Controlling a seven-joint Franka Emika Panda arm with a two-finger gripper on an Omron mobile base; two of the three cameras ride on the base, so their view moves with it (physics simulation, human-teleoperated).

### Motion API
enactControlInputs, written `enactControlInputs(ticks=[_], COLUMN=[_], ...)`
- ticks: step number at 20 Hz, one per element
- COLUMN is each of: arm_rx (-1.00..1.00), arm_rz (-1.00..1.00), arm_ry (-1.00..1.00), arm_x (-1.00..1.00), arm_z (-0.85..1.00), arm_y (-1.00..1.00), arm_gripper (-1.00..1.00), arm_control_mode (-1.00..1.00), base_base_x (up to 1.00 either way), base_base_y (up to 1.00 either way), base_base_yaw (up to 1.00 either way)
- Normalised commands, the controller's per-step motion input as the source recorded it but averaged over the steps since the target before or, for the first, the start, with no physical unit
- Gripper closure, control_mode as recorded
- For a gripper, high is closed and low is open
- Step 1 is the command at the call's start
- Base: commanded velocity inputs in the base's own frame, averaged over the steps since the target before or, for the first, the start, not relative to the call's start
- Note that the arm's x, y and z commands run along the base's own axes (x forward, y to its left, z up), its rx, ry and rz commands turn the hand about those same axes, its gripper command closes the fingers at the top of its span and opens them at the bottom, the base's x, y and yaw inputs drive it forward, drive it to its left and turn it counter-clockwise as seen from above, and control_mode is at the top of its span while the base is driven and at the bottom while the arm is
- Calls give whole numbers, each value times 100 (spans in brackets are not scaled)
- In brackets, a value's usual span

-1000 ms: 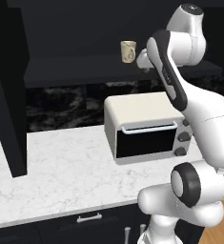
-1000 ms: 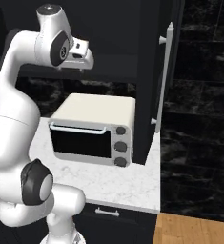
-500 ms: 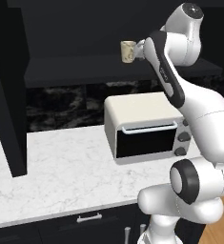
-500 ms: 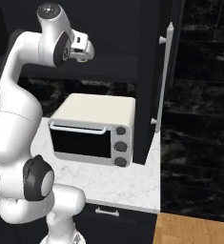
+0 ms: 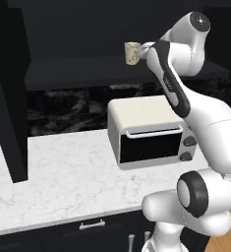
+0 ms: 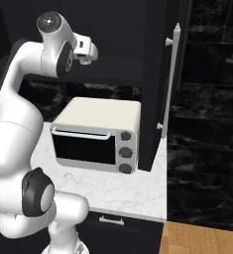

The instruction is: Gather all objects into one cabinet and sort the glasses and bowls to opposite sides.

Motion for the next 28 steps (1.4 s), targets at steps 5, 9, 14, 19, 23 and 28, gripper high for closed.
enactControlInputs(ticks=[5,9,14,19,23,28], arm_rx=[0,0,0,0,0,0], arm_rz=[0,0,0,0,0,0], arm_ry=[-3,0,0,1,1,0], arm_x=[0,0,0,4,16,32], arm_z=[0,0,0,0,0,0], arm_y=[0,0,0,0,0,1], arm_gripper=[-100,-100,-100,-100,-100,-100], arm_control_mode=[-100,-100,-100,-100,-100,-100], base_base_x=[0,0,0,0,0,0], base_base_y=[0,0,0,0,0,0], base_base_yaw=[0,0,0,0,0,0])
